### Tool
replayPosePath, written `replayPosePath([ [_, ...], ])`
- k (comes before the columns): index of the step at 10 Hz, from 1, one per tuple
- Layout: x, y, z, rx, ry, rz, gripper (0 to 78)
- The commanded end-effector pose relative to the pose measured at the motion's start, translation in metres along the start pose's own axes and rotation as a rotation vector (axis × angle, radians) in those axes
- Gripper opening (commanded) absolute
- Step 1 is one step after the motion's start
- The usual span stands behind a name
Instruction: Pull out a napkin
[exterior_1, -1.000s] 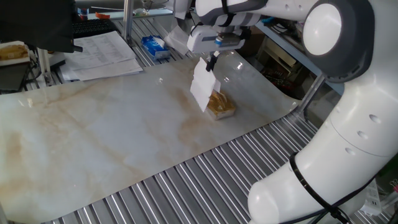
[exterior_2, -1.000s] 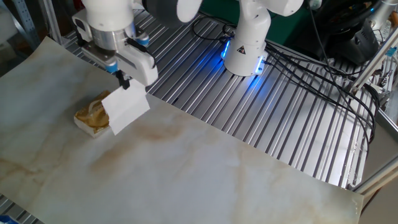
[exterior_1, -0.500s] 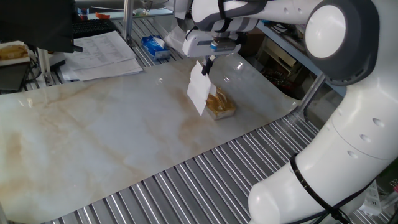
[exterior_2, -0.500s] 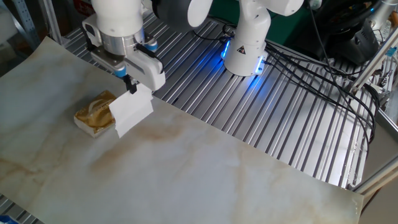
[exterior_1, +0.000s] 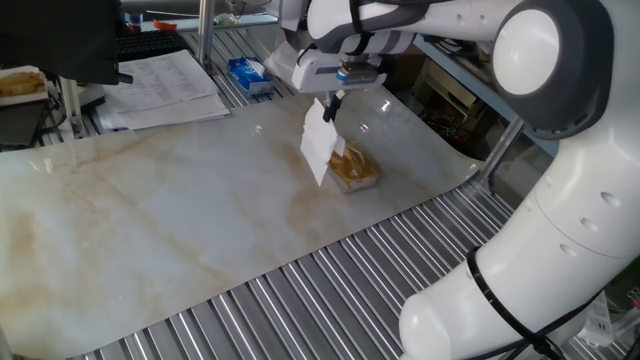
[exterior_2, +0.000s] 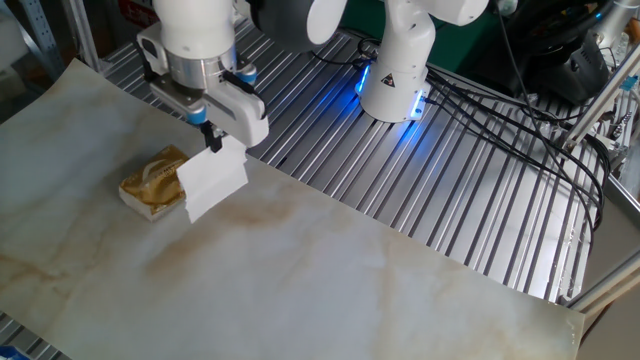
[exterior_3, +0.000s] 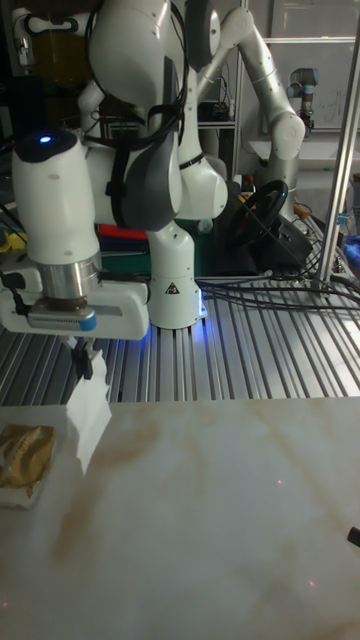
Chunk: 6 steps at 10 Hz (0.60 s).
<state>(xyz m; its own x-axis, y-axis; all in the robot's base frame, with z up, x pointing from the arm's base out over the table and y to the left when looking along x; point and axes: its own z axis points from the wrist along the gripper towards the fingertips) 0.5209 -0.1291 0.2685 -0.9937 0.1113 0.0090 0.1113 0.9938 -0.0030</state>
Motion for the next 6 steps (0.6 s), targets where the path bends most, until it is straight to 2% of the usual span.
replayPosePath([
  [1, 0.0022, 0.0055, -0.0013, -0.002, -0.016, -0.001, 1.2],
  [5, 0.0057, 0.0089, 0.0003, -0.004, -0.023, 0.001, 1.2],
  [6, 0.0057, 0.0089, 0.0003, -0.004, -0.023, 0.001, 77.5],
])
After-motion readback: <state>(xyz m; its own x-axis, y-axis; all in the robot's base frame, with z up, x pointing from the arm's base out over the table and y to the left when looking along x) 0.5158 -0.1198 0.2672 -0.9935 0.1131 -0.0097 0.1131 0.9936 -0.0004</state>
